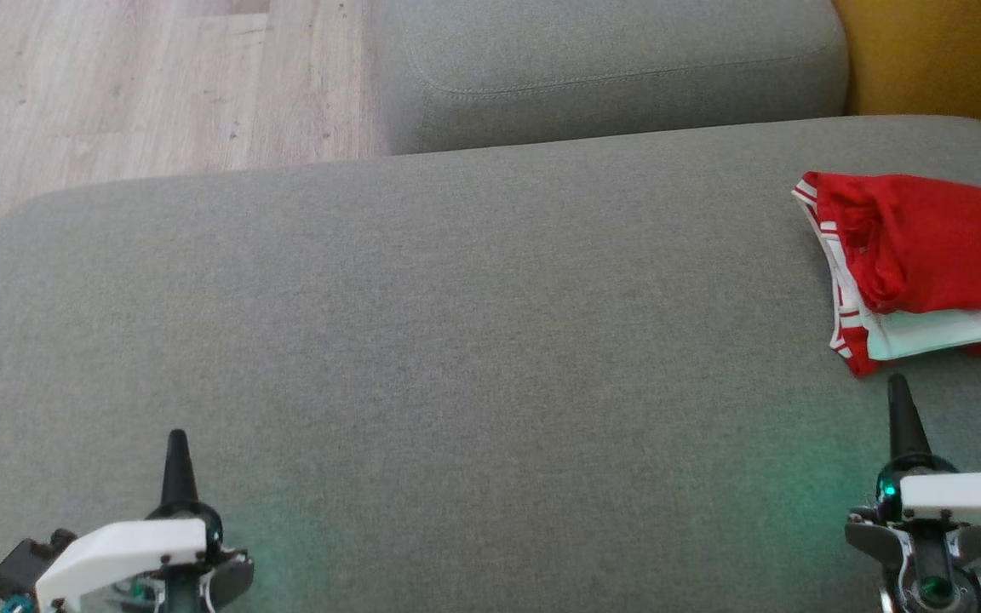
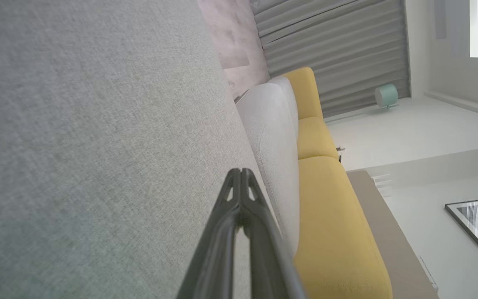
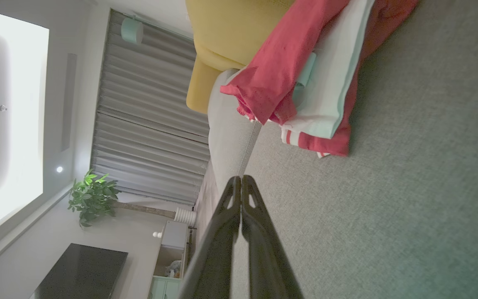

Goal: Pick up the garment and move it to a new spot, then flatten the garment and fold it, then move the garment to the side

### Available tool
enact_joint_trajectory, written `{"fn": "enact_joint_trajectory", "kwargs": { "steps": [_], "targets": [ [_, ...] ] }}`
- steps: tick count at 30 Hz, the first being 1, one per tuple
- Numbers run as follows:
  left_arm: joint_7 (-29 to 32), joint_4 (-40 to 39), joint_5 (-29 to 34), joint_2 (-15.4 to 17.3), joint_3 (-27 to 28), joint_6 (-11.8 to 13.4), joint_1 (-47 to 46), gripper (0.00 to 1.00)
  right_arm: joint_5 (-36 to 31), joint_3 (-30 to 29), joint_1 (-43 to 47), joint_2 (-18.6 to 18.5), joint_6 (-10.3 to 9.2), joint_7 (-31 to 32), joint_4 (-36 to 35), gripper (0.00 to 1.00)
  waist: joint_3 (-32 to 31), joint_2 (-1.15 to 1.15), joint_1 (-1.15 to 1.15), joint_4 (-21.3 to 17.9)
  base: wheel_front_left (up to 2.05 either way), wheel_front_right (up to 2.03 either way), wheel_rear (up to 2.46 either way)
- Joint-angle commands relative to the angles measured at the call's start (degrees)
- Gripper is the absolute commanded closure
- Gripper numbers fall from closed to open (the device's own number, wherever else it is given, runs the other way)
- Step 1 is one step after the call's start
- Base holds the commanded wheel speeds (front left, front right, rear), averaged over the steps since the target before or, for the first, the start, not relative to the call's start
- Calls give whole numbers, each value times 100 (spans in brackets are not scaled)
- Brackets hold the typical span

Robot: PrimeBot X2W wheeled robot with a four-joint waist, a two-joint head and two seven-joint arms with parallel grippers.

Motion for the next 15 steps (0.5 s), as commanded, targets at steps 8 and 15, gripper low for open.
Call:
{"fn": "enact_joint_trajectory", "kwargs": {
  "steps": [8,15],
  "targets": [
    [161,-238,-536,32,313,-80,-348,100,684,41,-351,-35,-4,175,-256,100,-3,0,0,-3,0,0,0],
    [277,-262,-926,34,405,-119,-369,100,1169,19,-380,-37,-4,291,-273,100,-6,0,0,-7,0,0,0]
  ]
}}
